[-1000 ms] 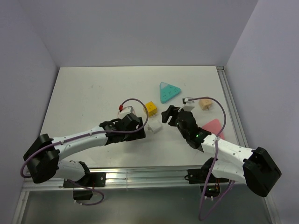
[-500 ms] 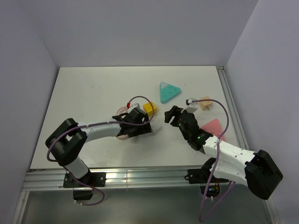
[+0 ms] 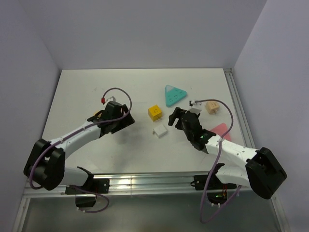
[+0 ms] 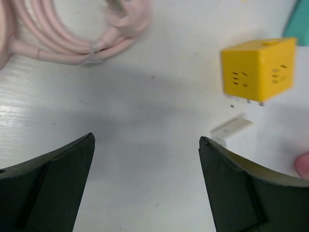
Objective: Insert the plug
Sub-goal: Move the socket to the center of the board.
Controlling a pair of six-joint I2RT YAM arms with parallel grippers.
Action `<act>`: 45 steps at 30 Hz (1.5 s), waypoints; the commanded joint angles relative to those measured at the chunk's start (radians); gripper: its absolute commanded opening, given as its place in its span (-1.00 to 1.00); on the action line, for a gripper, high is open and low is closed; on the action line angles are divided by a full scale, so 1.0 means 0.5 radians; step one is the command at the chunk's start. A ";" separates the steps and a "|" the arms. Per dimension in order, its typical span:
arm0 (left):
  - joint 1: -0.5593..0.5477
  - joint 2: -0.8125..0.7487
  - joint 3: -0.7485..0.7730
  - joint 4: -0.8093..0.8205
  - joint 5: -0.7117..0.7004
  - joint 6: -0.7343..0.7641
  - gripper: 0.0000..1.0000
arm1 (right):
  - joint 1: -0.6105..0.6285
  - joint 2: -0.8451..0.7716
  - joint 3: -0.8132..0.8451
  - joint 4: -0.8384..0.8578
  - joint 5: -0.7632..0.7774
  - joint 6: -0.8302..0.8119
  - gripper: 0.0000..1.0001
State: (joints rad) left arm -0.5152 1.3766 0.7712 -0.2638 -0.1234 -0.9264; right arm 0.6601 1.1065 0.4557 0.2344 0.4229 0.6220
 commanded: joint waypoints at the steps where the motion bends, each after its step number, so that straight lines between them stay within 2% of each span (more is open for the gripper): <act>1: -0.065 -0.160 0.148 -0.086 0.014 0.150 0.89 | -0.053 0.143 0.254 -0.177 -0.023 0.020 0.78; 5: -0.105 -0.305 0.194 -0.166 -0.008 0.230 0.97 | -0.145 0.284 0.581 -0.437 -0.170 -0.035 0.93; 10: -0.102 -0.480 0.160 -0.169 -0.109 0.303 0.99 | -0.197 0.689 1.079 -0.772 -0.250 -0.118 0.97; 14: -0.099 -0.572 0.093 -0.141 -0.167 0.325 0.99 | -0.265 0.986 1.536 -0.999 -0.186 -0.228 0.97; 20: -0.099 -0.765 -0.069 -0.022 -0.262 0.389 0.99 | -0.436 1.355 1.938 -1.091 -0.229 -0.247 0.95; 32: -0.105 -1.026 -0.441 0.208 -0.327 0.319 0.99 | -0.746 1.993 2.588 -1.214 -0.563 -0.143 0.91; 40: -0.111 -1.115 -0.533 0.196 -0.364 0.273 0.99 | -0.854 2.284 2.890 -1.236 -0.683 -0.054 0.89; 45: -0.114 -1.161 -0.591 0.236 -0.382 0.300 0.99 | -0.866 2.502 3.205 -1.395 -0.805 -0.084 0.86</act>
State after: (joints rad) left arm -0.5682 0.8150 0.4862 -0.1982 -0.2913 -0.7792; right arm 0.2321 2.3119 1.9587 -0.4103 0.0761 0.5823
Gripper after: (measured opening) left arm 0.995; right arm 0.932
